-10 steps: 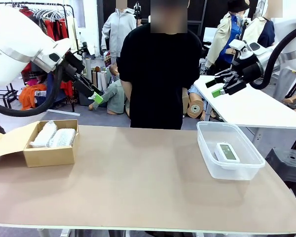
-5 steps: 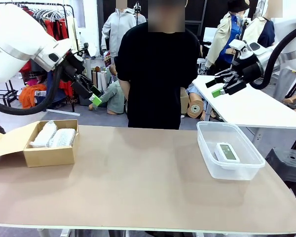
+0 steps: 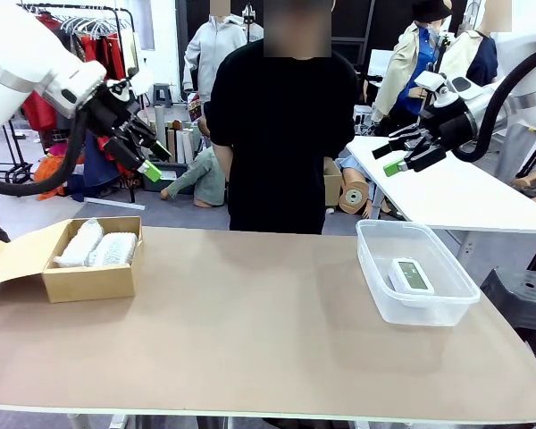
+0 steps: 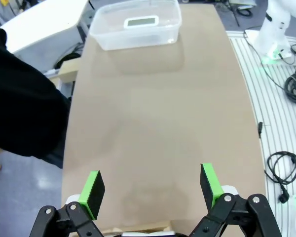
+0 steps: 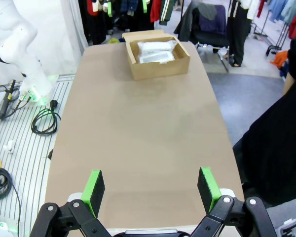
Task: Separate and place wrapped and unwrapped clocks.
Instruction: If the picked Digital clock is wrapped, place it in the Package Box ; if not, place it in the Organizing box.
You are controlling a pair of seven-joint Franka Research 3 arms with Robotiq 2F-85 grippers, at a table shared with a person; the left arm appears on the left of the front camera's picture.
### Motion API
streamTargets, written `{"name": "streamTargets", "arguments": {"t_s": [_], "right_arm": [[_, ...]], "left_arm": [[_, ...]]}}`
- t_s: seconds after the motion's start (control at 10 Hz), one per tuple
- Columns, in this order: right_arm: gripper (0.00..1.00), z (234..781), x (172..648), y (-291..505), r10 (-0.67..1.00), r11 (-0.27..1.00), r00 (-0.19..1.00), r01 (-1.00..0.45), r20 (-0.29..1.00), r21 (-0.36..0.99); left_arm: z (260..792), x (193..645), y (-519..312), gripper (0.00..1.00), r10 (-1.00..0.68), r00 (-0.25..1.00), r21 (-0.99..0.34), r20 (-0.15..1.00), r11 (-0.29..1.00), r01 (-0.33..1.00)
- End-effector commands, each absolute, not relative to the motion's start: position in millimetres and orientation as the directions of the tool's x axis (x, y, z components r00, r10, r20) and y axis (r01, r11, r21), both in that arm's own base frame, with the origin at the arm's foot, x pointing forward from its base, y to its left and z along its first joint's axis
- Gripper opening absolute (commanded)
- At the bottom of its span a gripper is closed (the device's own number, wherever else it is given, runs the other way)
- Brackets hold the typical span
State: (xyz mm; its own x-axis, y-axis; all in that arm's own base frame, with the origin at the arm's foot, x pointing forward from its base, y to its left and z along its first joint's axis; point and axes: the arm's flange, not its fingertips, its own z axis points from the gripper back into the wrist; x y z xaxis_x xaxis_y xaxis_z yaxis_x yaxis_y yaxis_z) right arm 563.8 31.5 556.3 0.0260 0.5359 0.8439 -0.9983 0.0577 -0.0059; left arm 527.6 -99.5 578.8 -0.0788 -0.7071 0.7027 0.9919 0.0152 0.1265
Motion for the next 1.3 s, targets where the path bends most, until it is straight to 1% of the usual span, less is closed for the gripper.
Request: {"name": "streamTargets", "arguments": {"t_s": [0.0,0.3,0.5,0.6,0.7,1.2], "right_arm": [[1.00,558,563,31,0.536,0.055,0.017,-0.998,0.844,-0.014],[1.00,558,563,31,0.536,0.055,0.017,-0.998,0.844,-0.014],[1.00,558,563,31,0.536,0.055,0.017,-0.998,0.844,-0.014],[1.00,558,563,31,0.536,0.055,0.017,-0.998,0.844,-0.014],[1.00,558,563,31,0.536,0.055,0.017,-0.998,0.844,-0.014],[1.00,558,563,31,0.536,0.055,0.017,-0.998,0.844,-0.014]], "left_arm": [[579,534,-84,1.00,-0.683,-0.079,0.160,0.726,0.056,0.986],[577,537,-68,1.00,-0.671,-0.071,0.207,0.738,0.125,0.970],[575,540,-65,1.00,-0.663,-0.053,0.197,0.746,0.144,0.970],[571,540,-66,1.00,-0.653,-0.027,0.169,0.757,0.156,0.973],[582,542,-67,1.00,-0.687,-0.034,0.181,0.726,0.143,0.973],[582,542,-67,1.00,-0.687,-0.034,0.181,0.726,0.143,0.973]]}}
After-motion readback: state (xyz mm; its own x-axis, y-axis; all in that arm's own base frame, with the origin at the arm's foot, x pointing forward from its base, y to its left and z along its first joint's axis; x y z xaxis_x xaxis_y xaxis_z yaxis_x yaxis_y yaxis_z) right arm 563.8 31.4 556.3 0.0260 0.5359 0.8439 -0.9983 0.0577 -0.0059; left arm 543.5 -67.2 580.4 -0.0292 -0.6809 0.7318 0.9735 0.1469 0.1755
